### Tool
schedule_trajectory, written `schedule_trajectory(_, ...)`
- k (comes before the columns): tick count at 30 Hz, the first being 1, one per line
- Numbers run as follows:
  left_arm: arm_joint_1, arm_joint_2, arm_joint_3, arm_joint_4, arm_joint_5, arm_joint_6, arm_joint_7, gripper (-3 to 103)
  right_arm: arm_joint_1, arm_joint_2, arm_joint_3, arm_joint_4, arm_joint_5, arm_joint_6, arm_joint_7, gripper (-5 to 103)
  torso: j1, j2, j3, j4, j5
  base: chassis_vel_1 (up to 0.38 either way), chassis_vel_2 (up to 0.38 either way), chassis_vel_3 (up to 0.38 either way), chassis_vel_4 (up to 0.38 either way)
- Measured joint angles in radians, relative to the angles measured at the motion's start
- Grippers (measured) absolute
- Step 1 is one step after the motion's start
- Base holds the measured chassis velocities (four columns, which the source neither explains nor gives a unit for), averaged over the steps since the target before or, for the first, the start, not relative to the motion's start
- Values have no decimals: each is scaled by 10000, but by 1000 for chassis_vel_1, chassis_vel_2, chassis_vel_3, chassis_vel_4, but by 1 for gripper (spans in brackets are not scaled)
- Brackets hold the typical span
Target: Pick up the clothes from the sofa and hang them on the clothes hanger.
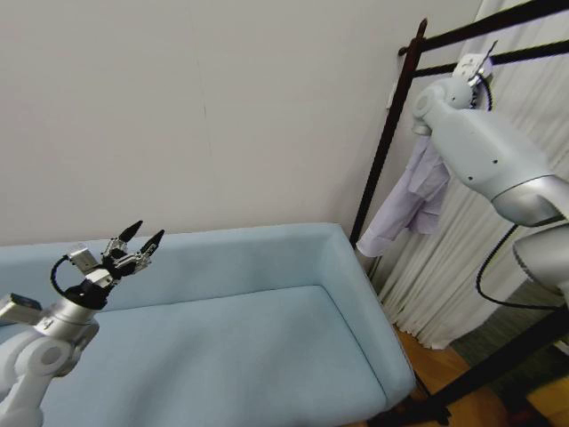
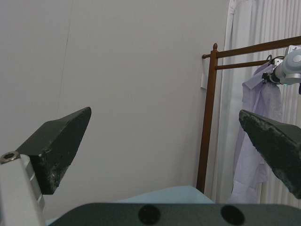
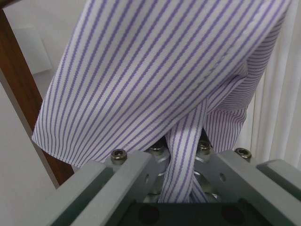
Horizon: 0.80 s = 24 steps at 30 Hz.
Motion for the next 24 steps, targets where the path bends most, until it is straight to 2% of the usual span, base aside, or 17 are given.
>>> schedule_trajectory(18,62,-93,-23,-62,0,-3,82,100,-383,-84,221,427,58,-5,205,2,0,1,-1,0,-4,0,0,0,0)
schedule_trajectory(19,61,-94,-23,-64,0,-3,83,100,-410,-118,248,468,50,-13,157,-1,0,1,-1,0,-4,0,0,0,0)
schedule_trajectory(21,54,-95,-20,-66,0,-3,84,100,-459,-195,264,540,47,-104,38,8,0,0,1,4,4,0,0,0,0)
schedule_trajectory(23,49,-93,-10,-67,1,-3,84,100,-479,-247,264,578,-11,-128,-24,8,2,0,3,5,6,0,0,0,0)
schedule_trajectory(24,46,-88,-1,-66,1,-3,84,100,-492,-278,262,602,-78,-132,-58,14,1,0,3,5,4,0,0,0,0)
